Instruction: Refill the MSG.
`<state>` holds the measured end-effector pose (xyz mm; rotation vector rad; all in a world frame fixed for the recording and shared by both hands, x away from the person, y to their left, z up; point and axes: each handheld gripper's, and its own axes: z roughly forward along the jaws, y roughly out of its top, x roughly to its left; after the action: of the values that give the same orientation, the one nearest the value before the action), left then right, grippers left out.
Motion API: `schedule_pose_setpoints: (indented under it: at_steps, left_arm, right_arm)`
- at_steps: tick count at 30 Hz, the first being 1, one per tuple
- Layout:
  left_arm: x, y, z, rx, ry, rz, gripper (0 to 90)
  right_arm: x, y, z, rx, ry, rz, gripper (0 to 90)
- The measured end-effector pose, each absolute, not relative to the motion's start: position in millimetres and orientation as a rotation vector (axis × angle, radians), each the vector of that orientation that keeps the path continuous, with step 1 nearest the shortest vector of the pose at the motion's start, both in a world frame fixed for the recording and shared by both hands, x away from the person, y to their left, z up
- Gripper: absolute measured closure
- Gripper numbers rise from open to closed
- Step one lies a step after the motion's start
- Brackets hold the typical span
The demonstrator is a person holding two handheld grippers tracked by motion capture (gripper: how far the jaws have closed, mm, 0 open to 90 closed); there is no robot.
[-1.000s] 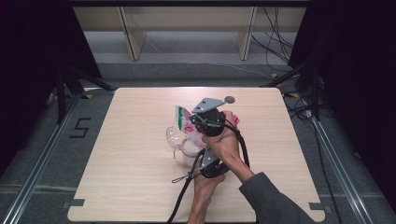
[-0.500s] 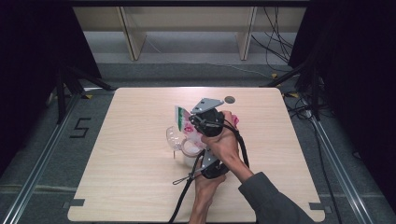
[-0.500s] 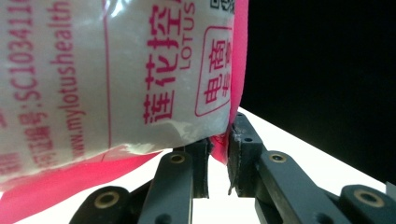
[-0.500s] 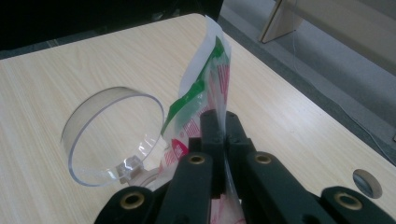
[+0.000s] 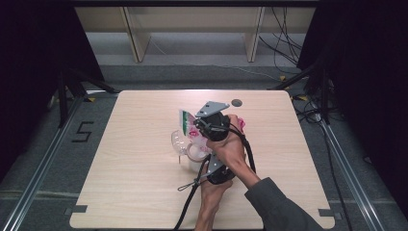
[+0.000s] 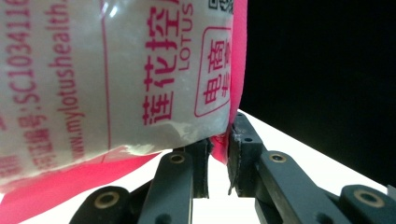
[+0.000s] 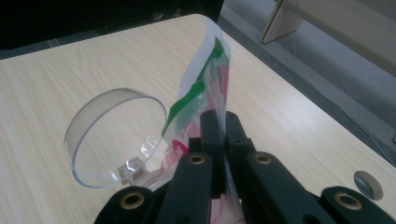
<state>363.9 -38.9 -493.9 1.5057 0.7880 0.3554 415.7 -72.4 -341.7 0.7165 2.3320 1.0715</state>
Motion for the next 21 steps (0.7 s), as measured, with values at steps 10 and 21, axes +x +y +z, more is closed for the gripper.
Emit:
schedule_pose_setpoints:
  at_steps: [10, 21]
  left_arm:
    - [363.4, -38.7, -492.9, 1.494, 0.793, 0.348, 79.5]
    - [363.8, -38.4, -493.7, 1.502, 0.790, 0.351, 79.5]
  right_arm:
    - [414.4, -71.8, -339.9, 0.737, 2.334, 1.069, 90.0]
    - [414.8, -70.1, -341.8, 0.728, 2.330, 1.061, 90.0]
